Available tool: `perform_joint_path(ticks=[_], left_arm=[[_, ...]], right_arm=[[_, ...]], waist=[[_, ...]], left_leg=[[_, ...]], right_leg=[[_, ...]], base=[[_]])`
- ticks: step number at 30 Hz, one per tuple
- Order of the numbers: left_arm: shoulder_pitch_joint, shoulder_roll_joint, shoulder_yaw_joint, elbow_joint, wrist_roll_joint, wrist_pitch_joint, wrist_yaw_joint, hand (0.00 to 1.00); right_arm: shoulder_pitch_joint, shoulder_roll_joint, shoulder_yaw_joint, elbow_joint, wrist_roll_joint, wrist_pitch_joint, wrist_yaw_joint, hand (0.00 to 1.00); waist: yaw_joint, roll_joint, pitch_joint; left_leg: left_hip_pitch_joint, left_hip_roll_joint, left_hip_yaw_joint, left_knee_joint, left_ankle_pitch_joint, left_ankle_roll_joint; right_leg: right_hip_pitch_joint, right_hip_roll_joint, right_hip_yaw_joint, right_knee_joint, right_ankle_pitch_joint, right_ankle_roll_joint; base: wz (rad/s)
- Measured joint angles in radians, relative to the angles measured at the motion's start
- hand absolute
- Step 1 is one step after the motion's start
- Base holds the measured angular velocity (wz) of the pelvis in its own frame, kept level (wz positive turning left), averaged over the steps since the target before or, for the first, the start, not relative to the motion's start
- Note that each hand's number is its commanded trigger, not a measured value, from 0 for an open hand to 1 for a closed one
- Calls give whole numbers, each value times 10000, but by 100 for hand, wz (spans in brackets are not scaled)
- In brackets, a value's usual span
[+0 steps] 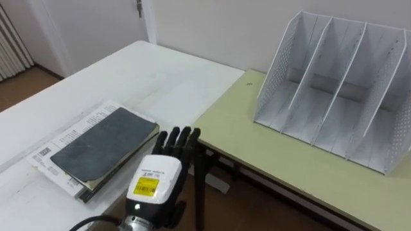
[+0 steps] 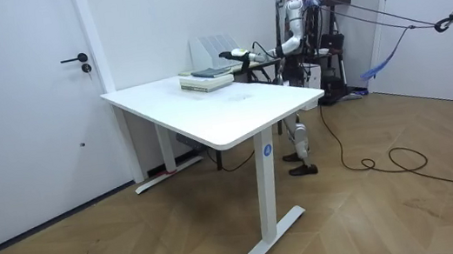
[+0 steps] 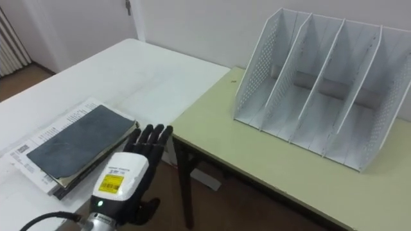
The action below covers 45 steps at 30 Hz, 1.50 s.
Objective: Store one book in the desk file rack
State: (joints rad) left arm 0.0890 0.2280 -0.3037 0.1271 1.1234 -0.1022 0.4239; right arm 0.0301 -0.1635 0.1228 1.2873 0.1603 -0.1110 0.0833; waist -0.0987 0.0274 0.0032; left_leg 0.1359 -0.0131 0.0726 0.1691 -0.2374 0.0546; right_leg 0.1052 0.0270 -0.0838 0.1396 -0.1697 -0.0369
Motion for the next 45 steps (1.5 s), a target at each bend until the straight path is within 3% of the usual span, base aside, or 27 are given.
perform_joint_path(ticks=[3, 5, 17, 22, 32, 45], left_arm=[[-12, 75, 377, -126, 67, 58, 294, 0], [-12, 283, 525, -547, 84, 99, 397, 0], [0, 417, 1566, -1309, 263, 139, 789, 0], [4, 417, 1624, -1308, 262, 310, 921, 0], [230, 415, 1624, -1170, 263, 599, 914, 0], [230, 412, 1630, -158, -66, 699, 890, 0]], right_arm=[[14, -29, -133, 3, 4, 21, -20, 0], [14, -30, -136, 4, -1, 30, -36, 0], [260, -110, -486, -32, -125, 69, 44, 0], [259, -206, -506, -40, -125, 258, 129, 0], [281, -244, -572, -41, -124, 262, 180, 0], [269, -244, -684, -67, -227, 273, 26, 0]], waist=[[-31, 75, -33], [-24, 77, -34], [221, 199, -31], [224, 277, -55], [221, 266, -41], [150, 251, -24]], left_leg=[[-29, 2, -21, 2, 1, 0], [-24, 2, -31, -1, 1, 0], [166, 5, -30, 0, 0, 1], [180, 7, -32, -7, 0, 1], [207, 7, -22, -8, 0, 0], [143, 9, -5, -21, 0, 1]], right_leg=[[8, 0, -33, -66, 43, 0], [22, 0, -38, -72, 46, -3], [205, 2, -16, -42, 65, -6], [227, 10, -4, -37, 77, -3], [219, 13, 6, -58, 81, -10], [175, 80, 56, -61, 79, -10]], base=[[0], [0], [-1], [0], [0], [0]])
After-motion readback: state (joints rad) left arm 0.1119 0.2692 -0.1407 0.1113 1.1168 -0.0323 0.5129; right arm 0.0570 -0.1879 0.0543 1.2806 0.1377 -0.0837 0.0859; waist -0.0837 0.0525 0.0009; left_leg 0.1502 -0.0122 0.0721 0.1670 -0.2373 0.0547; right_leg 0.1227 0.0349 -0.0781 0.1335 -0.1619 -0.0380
